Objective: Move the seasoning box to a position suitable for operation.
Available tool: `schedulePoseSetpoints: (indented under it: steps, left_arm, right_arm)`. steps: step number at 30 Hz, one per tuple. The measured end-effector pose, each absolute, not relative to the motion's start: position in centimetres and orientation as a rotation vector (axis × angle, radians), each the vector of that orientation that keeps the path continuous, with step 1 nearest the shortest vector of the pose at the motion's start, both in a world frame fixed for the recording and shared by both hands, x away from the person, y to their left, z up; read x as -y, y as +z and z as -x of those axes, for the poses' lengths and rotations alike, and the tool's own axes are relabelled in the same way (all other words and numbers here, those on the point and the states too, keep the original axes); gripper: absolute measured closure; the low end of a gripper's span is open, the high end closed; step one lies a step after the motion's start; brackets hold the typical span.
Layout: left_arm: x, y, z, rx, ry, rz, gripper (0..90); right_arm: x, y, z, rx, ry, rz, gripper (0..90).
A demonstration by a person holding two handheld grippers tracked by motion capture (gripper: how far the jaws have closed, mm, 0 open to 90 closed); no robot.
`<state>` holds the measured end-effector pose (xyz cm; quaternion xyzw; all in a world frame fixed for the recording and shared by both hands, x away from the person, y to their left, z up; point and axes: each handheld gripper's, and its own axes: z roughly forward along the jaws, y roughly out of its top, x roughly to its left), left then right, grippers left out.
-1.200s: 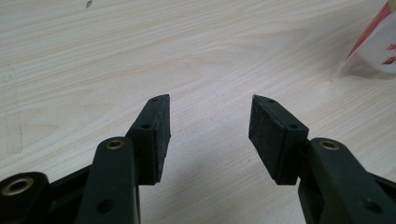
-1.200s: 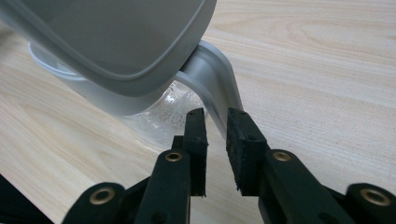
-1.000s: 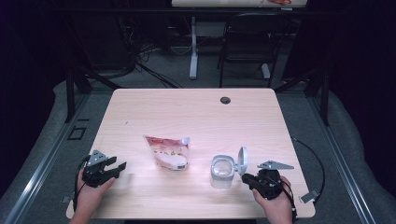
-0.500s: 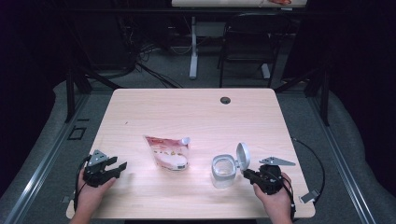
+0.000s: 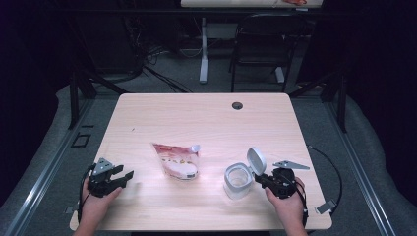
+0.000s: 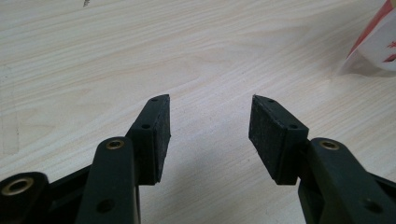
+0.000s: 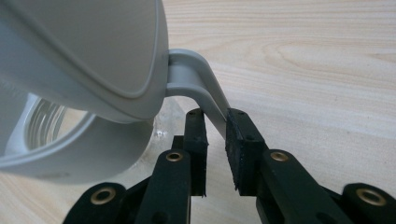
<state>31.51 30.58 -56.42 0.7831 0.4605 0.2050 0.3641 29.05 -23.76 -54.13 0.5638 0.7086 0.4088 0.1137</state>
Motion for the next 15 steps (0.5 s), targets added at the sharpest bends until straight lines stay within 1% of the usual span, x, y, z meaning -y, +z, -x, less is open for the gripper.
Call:
schedulePoseSetpoints:
  steps: [7, 10, 11, 15]
  left_arm:
    - [-30.5, -56.5, -31.6, -1.186, 0.527, -2.016, 48.9]
    - [-30.4, -56.5, -31.6, -1.188, 0.526, -2.014, 48.8]
    - [-30.4, -56.5, -31.6, -1.188, 0.527, -2.015, 48.9]
    - [-30.4, -56.5, -31.6, -1.188, 0.525, -2.013, 48.9]
  right_arm:
    - [24.1, -54.3, -29.9, -2.074, 1.248, -1.669, 78.5]
    - [24.0, -54.2, -30.3, -2.092, 1.255, -1.656, 80.6]
    - [24.0, -54.2, -30.5, -2.091, 1.276, -1.639, 83.3]
    - [23.8, -54.1, -31.1, -2.093, 1.295, -1.624, 82.5]
